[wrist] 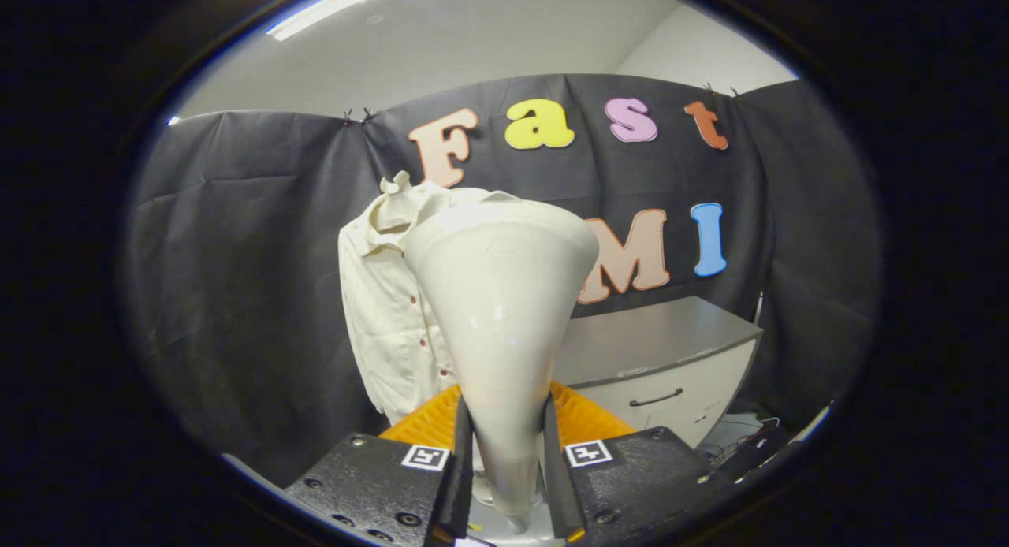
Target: Iron the clothes twice with a garment steamer, once on the left side and once on the right side.
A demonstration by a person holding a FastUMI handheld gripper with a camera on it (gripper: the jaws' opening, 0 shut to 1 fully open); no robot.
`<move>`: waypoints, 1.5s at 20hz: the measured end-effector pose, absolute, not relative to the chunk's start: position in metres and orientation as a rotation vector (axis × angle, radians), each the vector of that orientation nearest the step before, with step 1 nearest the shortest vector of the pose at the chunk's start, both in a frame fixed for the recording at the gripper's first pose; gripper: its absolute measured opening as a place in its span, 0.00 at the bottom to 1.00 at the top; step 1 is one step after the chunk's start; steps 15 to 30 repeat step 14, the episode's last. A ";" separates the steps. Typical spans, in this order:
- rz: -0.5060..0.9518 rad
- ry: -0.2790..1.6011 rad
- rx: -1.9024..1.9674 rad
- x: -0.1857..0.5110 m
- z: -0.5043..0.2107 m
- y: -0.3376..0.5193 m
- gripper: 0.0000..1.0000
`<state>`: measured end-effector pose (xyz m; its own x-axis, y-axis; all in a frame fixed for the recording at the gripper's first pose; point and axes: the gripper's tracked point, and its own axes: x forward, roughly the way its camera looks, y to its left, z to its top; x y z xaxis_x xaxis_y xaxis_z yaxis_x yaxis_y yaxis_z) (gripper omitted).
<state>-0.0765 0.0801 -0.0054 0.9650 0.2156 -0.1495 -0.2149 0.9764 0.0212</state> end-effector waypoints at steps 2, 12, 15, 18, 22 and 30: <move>0.204 0.159 0.014 -0.078 -0.011 0.067 0.39; 0.148 0.191 0.080 -0.073 -0.014 0.001 0.39; 0.144 0.189 0.086 -0.072 -0.011 -0.009 0.39; 0.144 0.189 0.086 -0.072 -0.011 -0.009 0.39; 0.144 0.189 0.086 -0.072 -0.011 -0.009 0.39; 0.144 0.189 0.086 -0.072 -0.011 -0.009 0.39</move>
